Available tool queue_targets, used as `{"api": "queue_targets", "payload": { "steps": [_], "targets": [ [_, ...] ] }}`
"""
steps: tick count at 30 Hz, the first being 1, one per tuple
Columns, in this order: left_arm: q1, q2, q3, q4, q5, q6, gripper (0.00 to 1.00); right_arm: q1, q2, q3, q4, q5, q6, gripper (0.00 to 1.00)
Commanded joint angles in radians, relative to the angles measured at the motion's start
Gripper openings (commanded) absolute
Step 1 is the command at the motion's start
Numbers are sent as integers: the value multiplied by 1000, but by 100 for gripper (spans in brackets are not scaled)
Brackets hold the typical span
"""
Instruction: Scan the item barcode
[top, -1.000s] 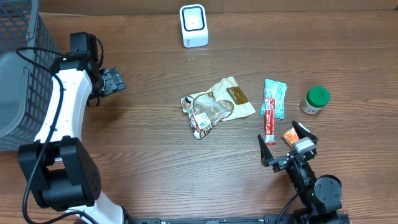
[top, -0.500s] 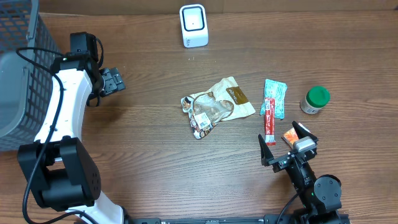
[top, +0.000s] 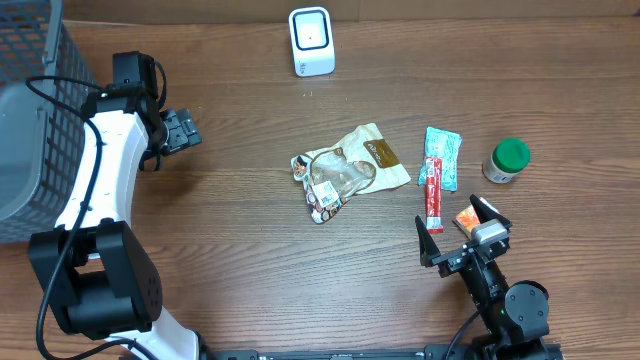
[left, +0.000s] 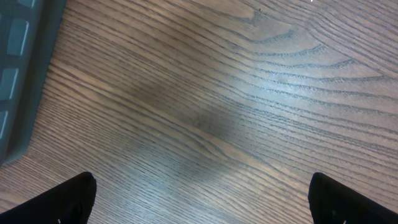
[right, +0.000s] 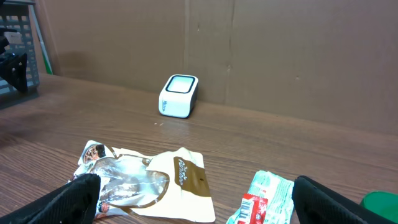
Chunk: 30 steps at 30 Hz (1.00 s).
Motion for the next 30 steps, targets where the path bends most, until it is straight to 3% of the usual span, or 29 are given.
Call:
{"api": "queue_targets", "payload": {
  "steps": [1,15,30],
  "targets": [
    [3,2,-1,4,-9,23,100,-6,-11,-11,3,10,8,100],
    [-19,-68,-1,5,-9,22,100,-6,-11,-11,3,10,8,100],
    [-31,-710,-1,5,-10,22,100,-6,-11,-11,3,10,8,100]
  ]
}}
